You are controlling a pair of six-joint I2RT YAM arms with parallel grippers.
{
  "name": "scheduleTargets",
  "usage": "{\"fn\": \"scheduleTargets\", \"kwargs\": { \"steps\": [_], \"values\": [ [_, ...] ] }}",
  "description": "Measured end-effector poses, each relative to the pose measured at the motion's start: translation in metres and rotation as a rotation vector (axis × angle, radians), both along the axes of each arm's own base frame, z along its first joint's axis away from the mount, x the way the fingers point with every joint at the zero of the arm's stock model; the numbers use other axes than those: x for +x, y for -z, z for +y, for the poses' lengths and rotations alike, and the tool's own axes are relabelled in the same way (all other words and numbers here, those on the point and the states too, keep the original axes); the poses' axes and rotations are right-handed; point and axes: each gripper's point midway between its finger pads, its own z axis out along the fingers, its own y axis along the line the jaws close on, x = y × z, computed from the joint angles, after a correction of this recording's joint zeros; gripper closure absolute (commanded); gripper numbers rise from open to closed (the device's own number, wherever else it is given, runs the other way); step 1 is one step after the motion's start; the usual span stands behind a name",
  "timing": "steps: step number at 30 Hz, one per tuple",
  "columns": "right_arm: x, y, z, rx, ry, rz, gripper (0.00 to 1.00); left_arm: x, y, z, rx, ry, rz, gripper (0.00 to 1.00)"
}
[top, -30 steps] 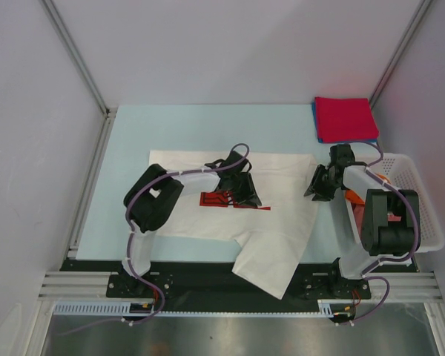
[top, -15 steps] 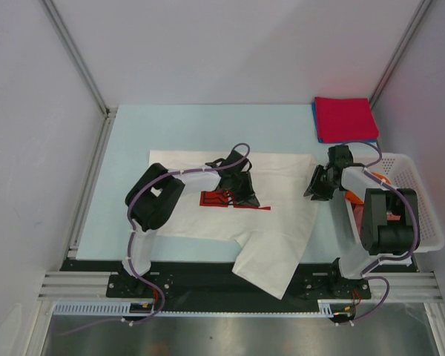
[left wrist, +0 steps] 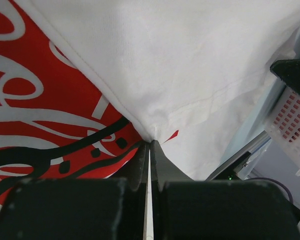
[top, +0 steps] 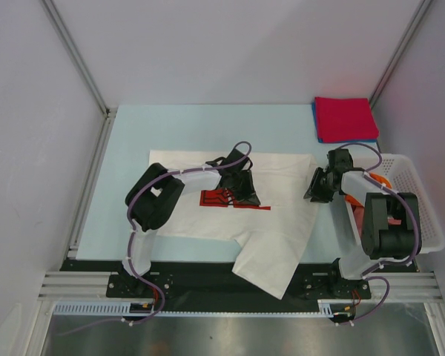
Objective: Fold and stack the t-shirts
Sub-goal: Fold the tshirt
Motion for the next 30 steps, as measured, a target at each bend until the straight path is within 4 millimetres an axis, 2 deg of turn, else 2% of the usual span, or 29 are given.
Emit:
{"fn": "scheduleTargets", "kwargs": {
  "steps": [10,18,24,30],
  "values": [
    [-0.019,-0.003,0.006,-0.002,-0.017,0.036,0.62,0.001,-0.002,0.000,0.005,0.016,-0.010,1.00],
    [-0.011,0.002,0.010,-0.010,-0.025,0.014,0.65,-0.001,-0.004,-0.001,-0.004,0.030,-0.008,1.00],
    [-0.006,0.007,0.015,-0.011,-0.031,0.030,0.82,-0.001,-0.004,-0.001,-0.004,0.032,-0.009,1.00],
    [-0.017,0.007,0.015,-0.062,-0.038,0.086,1.00,0.000,-0.007,-0.002,-0.002,0.046,-0.017,1.00]
  ]
}}
